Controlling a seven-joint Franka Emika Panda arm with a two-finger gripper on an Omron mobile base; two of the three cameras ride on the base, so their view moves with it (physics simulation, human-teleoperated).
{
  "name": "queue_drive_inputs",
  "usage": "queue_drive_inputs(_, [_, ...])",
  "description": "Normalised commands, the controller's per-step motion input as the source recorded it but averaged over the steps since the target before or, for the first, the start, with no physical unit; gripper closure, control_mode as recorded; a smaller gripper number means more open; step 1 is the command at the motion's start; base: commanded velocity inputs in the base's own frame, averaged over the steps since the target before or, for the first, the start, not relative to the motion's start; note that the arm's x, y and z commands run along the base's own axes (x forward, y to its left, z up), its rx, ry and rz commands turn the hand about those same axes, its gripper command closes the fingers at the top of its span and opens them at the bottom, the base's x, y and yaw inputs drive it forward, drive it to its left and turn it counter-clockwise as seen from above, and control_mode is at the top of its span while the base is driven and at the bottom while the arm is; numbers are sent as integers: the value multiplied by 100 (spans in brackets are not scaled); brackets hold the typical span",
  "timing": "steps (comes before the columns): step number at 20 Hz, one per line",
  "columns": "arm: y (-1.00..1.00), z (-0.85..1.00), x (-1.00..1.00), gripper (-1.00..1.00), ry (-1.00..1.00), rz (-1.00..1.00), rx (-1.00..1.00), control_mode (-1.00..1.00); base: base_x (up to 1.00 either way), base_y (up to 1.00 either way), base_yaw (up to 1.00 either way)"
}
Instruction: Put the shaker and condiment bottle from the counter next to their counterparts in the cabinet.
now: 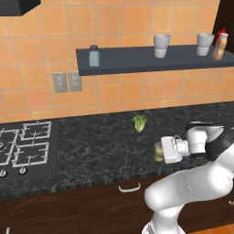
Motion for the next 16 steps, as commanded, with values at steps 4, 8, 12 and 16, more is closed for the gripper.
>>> queue_drive_inputs(4, [0,-1,2,-100,0,2,5,-100,0,0,0])
queue_drive_inputs(8, [0,-1,0,100,0,1,4,-100,0,0,0])
queue_drive_inputs(12, [-10,0,0,100,0,0,10,-100,0,0,0])
queue_drive_inputs(16, [-1,22,-7,100,-1,0,3,-100,0,0,0])
